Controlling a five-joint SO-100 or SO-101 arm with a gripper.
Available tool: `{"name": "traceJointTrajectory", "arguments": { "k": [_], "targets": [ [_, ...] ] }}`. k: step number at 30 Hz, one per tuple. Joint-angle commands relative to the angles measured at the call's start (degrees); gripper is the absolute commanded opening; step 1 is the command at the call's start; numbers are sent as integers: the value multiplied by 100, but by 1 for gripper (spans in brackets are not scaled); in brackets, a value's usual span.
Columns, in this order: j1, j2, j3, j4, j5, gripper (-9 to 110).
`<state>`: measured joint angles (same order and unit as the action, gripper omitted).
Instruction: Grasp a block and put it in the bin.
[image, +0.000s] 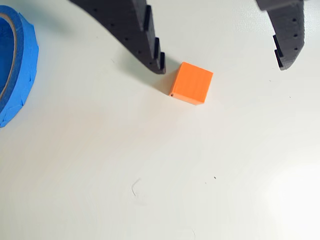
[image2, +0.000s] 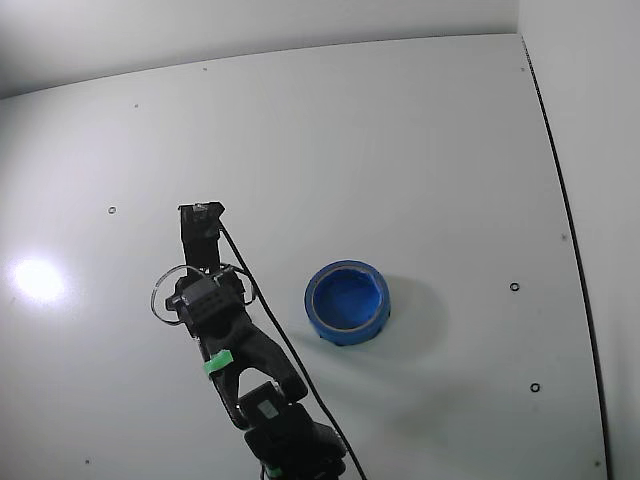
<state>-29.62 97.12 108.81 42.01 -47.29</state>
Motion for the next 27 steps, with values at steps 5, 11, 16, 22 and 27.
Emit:
{"name": "traceJointTrajectory", "arguments": {
  "k": [5,11,16,22,27],
  "targets": [
    [-9,79,-563,-79,-44,34],
    [-9,-281,-624,-88,-62,34],
    [-9,-686,-624,-88,-44,34],
    [-9,-800,-624,-88,-105,34],
    [-9,-826,-721,-97,-114,34]
  ]
}}
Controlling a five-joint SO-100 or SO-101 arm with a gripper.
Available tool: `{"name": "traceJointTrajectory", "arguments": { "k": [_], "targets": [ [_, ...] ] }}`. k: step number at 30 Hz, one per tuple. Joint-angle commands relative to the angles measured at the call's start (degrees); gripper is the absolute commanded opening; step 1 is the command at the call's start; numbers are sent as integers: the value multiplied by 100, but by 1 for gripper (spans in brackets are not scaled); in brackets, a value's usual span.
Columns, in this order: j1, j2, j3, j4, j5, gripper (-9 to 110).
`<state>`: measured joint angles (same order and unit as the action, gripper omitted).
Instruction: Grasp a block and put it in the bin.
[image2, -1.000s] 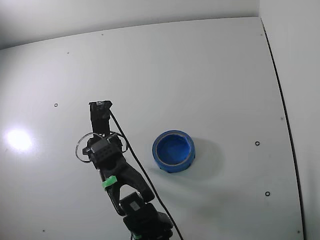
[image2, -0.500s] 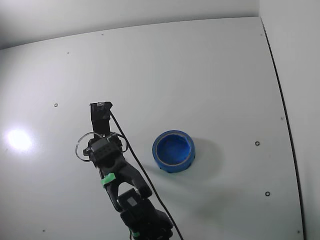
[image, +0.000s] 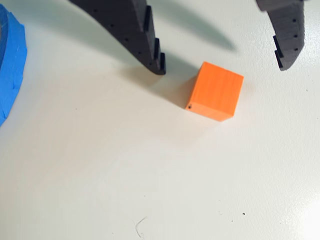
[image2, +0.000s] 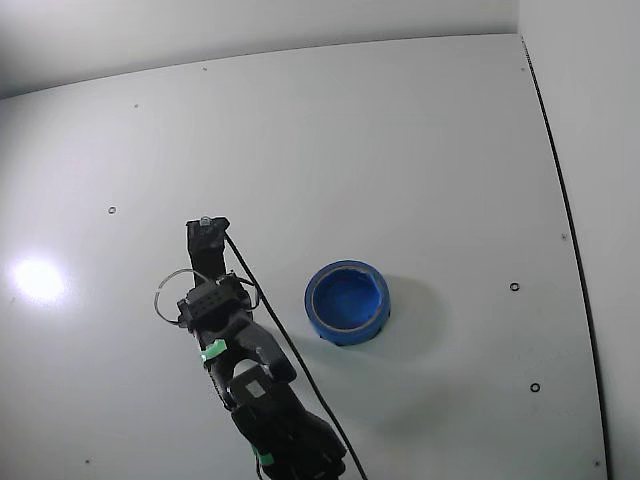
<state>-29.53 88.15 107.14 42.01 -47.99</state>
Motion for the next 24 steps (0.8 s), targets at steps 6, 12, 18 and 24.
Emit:
{"name": "traceJointTrajectory", "arguments": {
  "k": [6,12,18,24],
  "targets": [
    [-18,70,-747,-88,-26,34],
    [-9,53,-729,-88,-53,34],
    [-18,-448,-879,-97,-53,34],
    [-18,-844,-1028,-88,-53,34]
  ]
}}
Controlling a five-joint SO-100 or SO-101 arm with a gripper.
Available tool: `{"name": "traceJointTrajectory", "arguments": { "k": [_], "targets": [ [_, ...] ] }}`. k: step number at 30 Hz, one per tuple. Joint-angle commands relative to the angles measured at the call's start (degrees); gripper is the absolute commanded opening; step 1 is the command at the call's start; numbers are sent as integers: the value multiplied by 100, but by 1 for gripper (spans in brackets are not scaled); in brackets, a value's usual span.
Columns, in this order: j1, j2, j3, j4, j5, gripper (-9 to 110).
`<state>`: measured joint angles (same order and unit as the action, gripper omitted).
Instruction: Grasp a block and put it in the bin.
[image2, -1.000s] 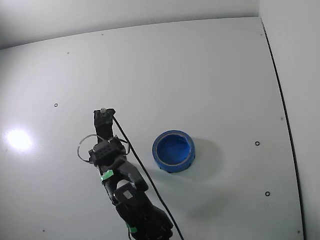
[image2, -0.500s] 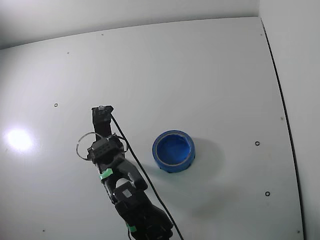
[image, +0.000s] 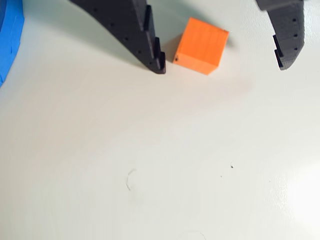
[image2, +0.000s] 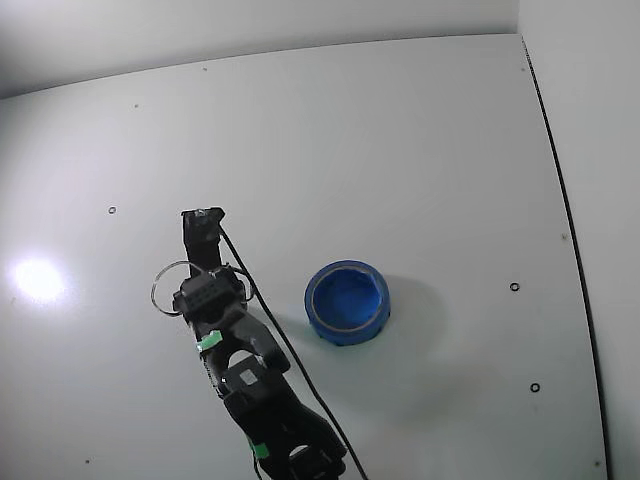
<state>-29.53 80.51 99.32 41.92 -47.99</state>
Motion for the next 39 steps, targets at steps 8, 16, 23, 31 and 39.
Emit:
{"name": "traceJointTrajectory", "arguments": {
  "k": [8,16,23,31,39],
  "targets": [
    [-9,-70,-185,-79,-53,34],
    [299,272,-167,-9,-53,34],
    [615,501,-158,9,-62,34],
    [615,501,44,18,18,34],
    [677,721,905,-70,9,34]
  ]
}}
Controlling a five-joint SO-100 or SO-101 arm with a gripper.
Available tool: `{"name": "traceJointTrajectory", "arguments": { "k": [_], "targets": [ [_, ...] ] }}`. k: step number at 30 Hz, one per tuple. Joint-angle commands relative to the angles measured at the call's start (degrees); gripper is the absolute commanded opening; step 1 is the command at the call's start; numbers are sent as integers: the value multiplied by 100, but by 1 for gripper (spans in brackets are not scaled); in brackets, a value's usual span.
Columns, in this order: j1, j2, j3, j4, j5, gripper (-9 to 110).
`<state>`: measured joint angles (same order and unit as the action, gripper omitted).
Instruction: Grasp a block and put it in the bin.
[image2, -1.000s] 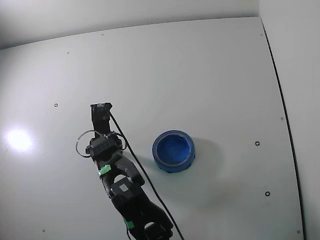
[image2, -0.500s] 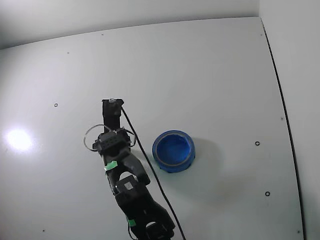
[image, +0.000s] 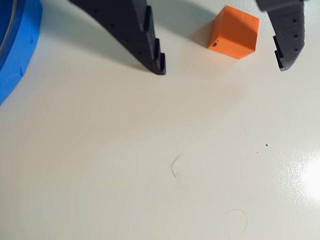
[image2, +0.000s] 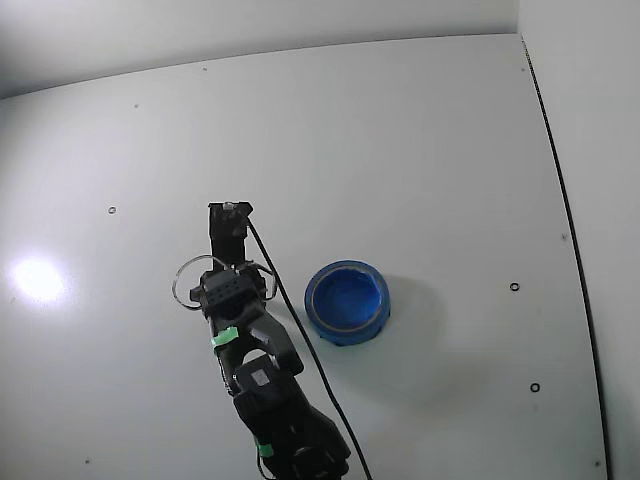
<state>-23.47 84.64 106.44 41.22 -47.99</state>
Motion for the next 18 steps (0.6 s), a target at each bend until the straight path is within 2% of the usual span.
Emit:
{"name": "traceJointTrajectory", "arguments": {
  "k": [1,14,18],
  "targets": [
    [70,334,237,0,9,34],
    [9,554,369,0,26,33],
    [9,554,369,0,26,21]
  ]
}}
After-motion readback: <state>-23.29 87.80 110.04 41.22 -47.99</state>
